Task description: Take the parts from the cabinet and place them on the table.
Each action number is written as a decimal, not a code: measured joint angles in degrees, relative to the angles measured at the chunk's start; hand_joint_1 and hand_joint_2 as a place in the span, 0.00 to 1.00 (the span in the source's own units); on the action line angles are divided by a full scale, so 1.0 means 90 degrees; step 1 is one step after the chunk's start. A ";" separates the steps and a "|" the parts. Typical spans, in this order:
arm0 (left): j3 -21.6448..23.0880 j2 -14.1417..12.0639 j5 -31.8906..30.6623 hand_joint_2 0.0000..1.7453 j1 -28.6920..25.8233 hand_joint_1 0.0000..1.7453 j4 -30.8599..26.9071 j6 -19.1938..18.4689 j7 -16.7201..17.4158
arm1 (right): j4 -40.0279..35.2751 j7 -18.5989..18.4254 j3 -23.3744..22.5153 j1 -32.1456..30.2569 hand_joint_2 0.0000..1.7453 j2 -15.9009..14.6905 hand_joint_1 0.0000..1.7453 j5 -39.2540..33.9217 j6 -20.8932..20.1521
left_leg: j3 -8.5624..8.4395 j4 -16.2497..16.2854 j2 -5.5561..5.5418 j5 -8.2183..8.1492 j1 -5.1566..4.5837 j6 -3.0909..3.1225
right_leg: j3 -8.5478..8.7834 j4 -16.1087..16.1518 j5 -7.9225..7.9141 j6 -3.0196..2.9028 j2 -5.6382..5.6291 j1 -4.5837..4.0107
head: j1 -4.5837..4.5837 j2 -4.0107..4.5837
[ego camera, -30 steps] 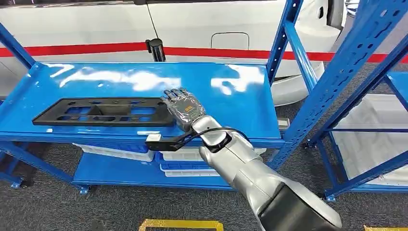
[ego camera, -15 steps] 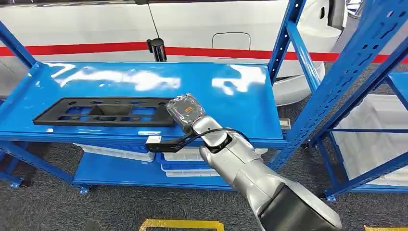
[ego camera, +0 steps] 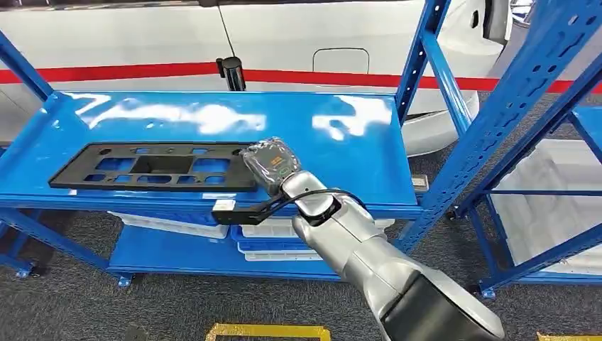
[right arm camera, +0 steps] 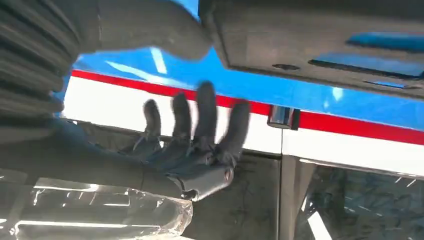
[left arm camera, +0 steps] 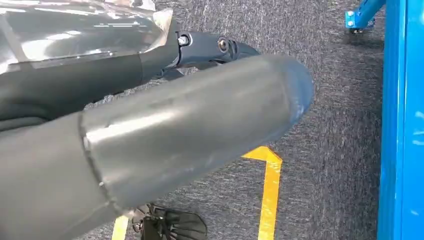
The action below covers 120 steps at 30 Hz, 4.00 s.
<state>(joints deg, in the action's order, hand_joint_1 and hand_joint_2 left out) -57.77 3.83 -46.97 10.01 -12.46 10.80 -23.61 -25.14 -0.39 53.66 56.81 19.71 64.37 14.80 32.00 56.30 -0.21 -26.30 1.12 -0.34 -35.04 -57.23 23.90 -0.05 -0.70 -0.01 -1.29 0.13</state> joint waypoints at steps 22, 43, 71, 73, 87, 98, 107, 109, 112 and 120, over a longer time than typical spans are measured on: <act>-0.0049 0.0002 0.0002 0.00 -0.0002 0.00 0.0000 0.0010 0.0049 | 0.0027 -0.0090 0.0015 0.0010 1.00 -0.0002 0.00 0.0102 0.0185 | 0.0000 0.0000 0.0000 0.0000 0.0000 0.0000 | 0.0000 0.0000 0.0000 0.0000 0.0000 0.0000 | -0.0002 0.0000; -0.0092 0.0015 0.0039 0.00 0.0003 0.00 0.0000 0.0114 -0.0107 | -0.0177 -0.0175 0.0185 -0.0177 1.00 0.0002 0.00 0.0117 0.0022 | 0.0000 0.0000 0.0000 0.0000 0.0000 0.0000 | 0.0000 0.0000 0.0000 0.0000 0.0000 0.0000 | -0.0002 0.0000; -0.0112 0.0024 0.0058 0.00 0.0020 0.00 0.0000 0.0250 0.0092 | -0.0704 -0.0505 0.1205 -0.0339 1.00 0.0005 0.00 -0.0437 -0.0129 | 0.0000 0.0000 0.0000 0.0000 0.0000 0.0000 | 0.0001 0.0000 0.0000 0.0000 0.0000 0.0000 | 0.0000 0.0000; -0.0112 0.0024 0.0017 0.00 0.0021 0.00 0.0000 0.0277 0.0136 | -0.0743 -0.0512 0.1270 -0.0328 1.00 0.0005 0.00 -0.0466 -0.0129 | 0.0000 0.0000 0.0000 0.0000 0.0000 0.0000 | 0.0001 0.0000 0.0000 0.0000 0.0000 0.0000 | 0.0000 0.0000; -0.0138 0.0034 -0.0027 0.00 0.0076 0.00 0.0002 0.0277 0.0253 | -0.0913 -0.0622 0.1695 -0.0327 1.00 0.0005 0.00 -0.0665 -0.0126 | 0.0000 0.0000 0.0000 0.0000 0.0000 0.0000 | 0.0001 0.0000 0.0000 0.0000 0.0000 0.0000 | 0.0000 0.0000; -0.0158 0.0034 -0.0032 0.00 0.0077 0.00 0.0000 0.0291 0.0257 | -0.0913 -0.0651 0.1797 -0.0325 1.00 0.0005 0.00 -0.0755 -0.0126 | 0.0000 0.0000 0.0000 0.0000 0.0000 0.0000 | 0.0001 0.0000 0.0000 0.0000 0.0000 0.0000 | -0.0002 0.0000; -0.0160 0.0034 -0.0036 0.00 0.0077 0.00 0.0002 0.0364 0.0253 | -0.0911 -0.0665 0.1853 -0.0319 1.00 0.0005 0.00 -0.0794 -0.0124 | 0.0000 0.0000 0.0000 0.0000 0.0000 0.0000 | 0.0001 0.0000 0.0000 0.0000 0.0000 0.0000 | -0.0002 0.0000; -0.0158 0.0034 -0.0036 0.00 0.0077 0.00 0.0002 0.0367 0.0253 | -0.0911 -0.0668 0.1853 -0.0319 1.00 0.0005 0.00 -0.0794 -0.0121 | 0.0000 0.0000 0.0000 0.0000 0.0000 0.0000 | 0.0001 0.0000 0.0000 0.0000 0.0000 0.0000 | -0.0002 0.0000; -0.0160 0.0034 -0.0036 0.00 0.0077 0.00 0.0000 0.0372 0.0253 | -0.0911 -0.0670 0.1853 -0.0317 1.00 0.0005 0.00 -0.0797 -0.0121 | 0.0000 0.0000 0.0000 0.0000 0.0000 0.0000 | 0.0001 0.0001 0.0000 0.0000 0.0000 0.0000 | -0.0002 0.0000; -0.0160 0.0024 -0.0051 0.00 0.0081 0.00 0.0000 0.0352 0.0206 | -0.0908 -0.0690 0.1856 -0.0266 1.00 0.0005 0.00 -0.0831 -0.0119 | 0.0025 0.0068 -0.0002 -0.0043 -0.0014 0.0074 | 0.0005 0.0009 -0.0009 0.0018 0.0000 0.0040 | -0.0005 0.0000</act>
<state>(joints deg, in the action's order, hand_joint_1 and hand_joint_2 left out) -59.21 4.04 -47.43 10.74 -12.46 13.97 -21.75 -33.31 -6.60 70.36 54.42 19.76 56.89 13.73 32.23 56.91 -0.23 -26.69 1.00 0.32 -35.00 -57.15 23.82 0.11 -0.70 0.35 -1.33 0.13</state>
